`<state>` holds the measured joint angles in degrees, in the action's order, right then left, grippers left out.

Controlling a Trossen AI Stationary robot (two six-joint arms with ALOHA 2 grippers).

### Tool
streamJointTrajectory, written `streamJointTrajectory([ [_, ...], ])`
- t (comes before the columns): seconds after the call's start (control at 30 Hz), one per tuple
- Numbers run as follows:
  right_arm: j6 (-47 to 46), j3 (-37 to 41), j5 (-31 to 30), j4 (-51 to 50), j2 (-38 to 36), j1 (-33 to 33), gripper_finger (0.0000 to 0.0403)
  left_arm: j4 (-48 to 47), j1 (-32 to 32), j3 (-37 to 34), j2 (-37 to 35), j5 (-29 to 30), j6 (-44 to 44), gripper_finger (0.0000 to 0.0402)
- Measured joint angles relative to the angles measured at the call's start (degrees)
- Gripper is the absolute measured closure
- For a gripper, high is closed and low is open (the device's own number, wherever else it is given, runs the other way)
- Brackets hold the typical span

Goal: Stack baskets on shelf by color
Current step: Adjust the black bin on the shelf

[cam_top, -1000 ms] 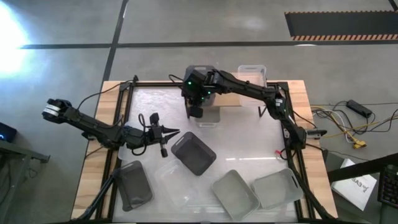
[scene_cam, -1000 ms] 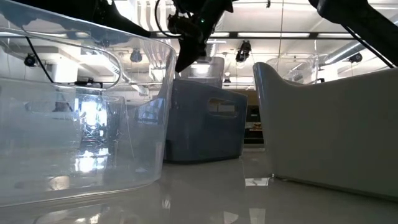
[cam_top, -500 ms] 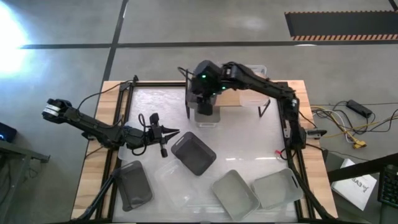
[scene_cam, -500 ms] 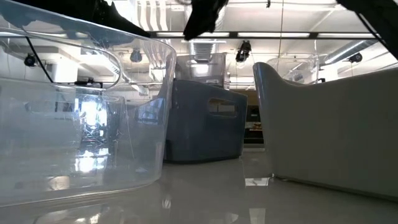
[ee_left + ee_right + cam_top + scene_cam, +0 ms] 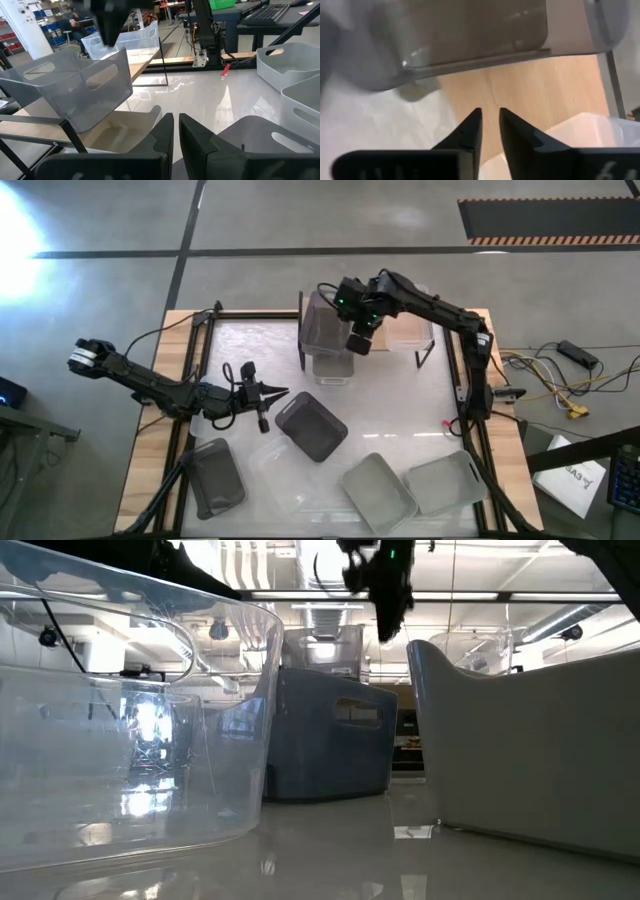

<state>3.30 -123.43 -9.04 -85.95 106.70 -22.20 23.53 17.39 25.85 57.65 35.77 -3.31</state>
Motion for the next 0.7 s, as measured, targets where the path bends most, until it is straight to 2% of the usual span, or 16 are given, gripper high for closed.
streamJointTrajectory([
  [0.13, 2.06, 6.65, -0.12, 9.33, 0.23, -2.26, 0.0380, 0.00, 0.00, 0.00, -0.02, 0.02, 0.00, 0.0389],
  [0.27, 3.35, 9.94, 0.01, 15.46, 0.23, -3.68, 0.0393, 0.00, 0.00, 0.00, -0.02, 0.02, 0.02, 0.0389],
  [0.47, 4.81, 10.30, -0.01, 20.68, 0.17, -4.02, 0.0394, 0.01, 0.00, 0.00, -0.02, 0.02, 0.15, 0.0389],
  [0.7, 4.91, 10.25, -0.04, 21.70, 0.12, -4.01, 0.0394, 0.02, 0.00, 0.00, -0.02, 0.04, 1.44, 0.0389],
])
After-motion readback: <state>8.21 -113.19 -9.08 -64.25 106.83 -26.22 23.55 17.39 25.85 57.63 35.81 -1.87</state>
